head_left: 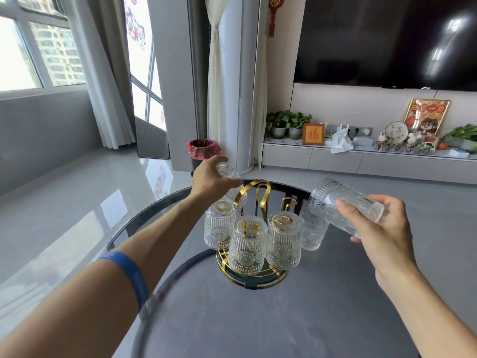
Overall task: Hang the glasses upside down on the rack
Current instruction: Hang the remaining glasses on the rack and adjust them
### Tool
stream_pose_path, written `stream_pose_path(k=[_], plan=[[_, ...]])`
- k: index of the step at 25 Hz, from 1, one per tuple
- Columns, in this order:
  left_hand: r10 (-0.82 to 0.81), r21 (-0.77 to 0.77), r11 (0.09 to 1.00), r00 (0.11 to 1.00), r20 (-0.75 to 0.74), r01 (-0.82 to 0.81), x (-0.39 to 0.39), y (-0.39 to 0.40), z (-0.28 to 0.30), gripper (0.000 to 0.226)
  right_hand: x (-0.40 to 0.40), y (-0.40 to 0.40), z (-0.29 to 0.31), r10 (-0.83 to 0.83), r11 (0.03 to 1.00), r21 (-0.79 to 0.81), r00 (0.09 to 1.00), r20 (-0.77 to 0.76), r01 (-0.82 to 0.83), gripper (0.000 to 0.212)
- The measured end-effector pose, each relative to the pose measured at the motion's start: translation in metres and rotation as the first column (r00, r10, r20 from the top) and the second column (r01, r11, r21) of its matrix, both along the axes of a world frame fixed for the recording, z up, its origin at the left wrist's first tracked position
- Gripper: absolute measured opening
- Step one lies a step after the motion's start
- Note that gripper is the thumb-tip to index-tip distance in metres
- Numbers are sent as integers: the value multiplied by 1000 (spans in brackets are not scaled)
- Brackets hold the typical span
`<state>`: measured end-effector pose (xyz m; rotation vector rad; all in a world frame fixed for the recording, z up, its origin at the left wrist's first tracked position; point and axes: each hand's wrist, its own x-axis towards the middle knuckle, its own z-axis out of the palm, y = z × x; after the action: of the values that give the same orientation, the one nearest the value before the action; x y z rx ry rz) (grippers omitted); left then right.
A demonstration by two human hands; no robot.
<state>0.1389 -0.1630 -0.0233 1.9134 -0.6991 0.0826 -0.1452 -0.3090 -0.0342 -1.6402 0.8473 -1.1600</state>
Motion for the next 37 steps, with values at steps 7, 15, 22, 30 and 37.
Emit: stream_pose_path(k=[7, 15, 22, 30, 37], plan=[[-184, 251, 948, 981, -65, 195, 12, -12, -19, 68, 8, -1, 2, -74, 997, -21, 996, -47, 73, 70], [-329, 160, 934, 943, 44, 319, -6, -5, 10, 41, 50, -10, 18, -77, 983, -177, 976, -205, 40, 64], [-431, 287, 894, 834, 343, 344, -30, 8, -2, 29, 99, -9, 15, -115, 881, -444, 834, -540, -166, 66], [-462, 303, 882, 793, 397, 362, -32, 10, -3, 28, 100, -15, -6, 147, 915, -180, 714, -684, -361, 20], [-453, 356, 880, 778, 435, 313, -31, 7, 0, 34, 85, -5, -13, 81, 878, -299, 731, -677, -374, 20]])
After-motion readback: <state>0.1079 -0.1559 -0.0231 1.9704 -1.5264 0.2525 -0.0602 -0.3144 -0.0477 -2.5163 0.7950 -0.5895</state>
